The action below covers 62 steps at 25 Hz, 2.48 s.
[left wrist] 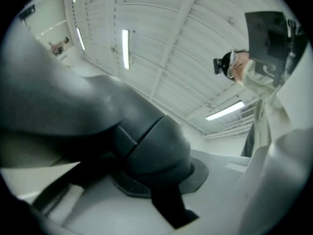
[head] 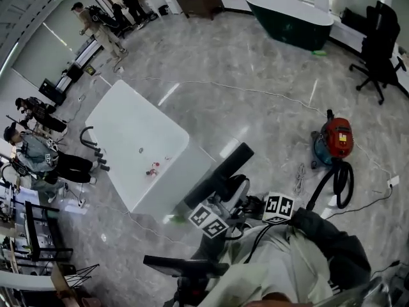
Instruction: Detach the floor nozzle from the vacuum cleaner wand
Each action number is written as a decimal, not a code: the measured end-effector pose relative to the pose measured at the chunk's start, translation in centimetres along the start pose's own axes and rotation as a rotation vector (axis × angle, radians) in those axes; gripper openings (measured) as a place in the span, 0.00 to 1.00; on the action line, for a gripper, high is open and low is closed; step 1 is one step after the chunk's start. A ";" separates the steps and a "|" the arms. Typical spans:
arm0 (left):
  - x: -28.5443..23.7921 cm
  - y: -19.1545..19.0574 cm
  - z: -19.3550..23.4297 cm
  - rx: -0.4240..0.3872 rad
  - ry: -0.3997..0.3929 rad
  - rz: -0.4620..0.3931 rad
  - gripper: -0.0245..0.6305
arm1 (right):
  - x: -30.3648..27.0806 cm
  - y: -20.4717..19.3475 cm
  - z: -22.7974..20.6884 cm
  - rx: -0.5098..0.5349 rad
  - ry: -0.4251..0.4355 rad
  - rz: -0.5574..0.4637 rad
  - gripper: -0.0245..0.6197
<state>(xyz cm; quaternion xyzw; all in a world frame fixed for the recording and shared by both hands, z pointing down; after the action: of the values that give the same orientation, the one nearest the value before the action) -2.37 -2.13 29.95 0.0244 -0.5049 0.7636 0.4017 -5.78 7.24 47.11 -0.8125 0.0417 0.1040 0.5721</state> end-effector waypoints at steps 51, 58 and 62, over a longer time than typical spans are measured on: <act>-2.3 1.9 -4.1 -0.032 -0.281 -0.030 0.15 | 1.8 2.6 0.3 0.086 0.116 -0.049 0.10; -1.9 1.6 -1.2 0.016 -0.108 0.007 0.15 | 0.6 2.3 0.0 0.003 0.038 -0.034 0.10; -1.6 1.0 2.9 -0.045 0.238 0.045 0.15 | 0.7 1.8 -4.2 0.106 -0.449 0.014 0.10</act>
<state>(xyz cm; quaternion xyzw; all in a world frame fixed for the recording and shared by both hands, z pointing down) -3.00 -5.53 29.93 -0.0867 -0.4713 0.7582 0.4421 -4.96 2.69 46.72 -0.7373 -0.0759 0.2838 0.6084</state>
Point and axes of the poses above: the fingertips, and each gripper's own axes: x backward along the fingers, z to its left, y out of its top, the point moved 1 cm from there along x, backward along the fingers, and after that the axes turned 15 degrees about -z, right-handed, at the moved point
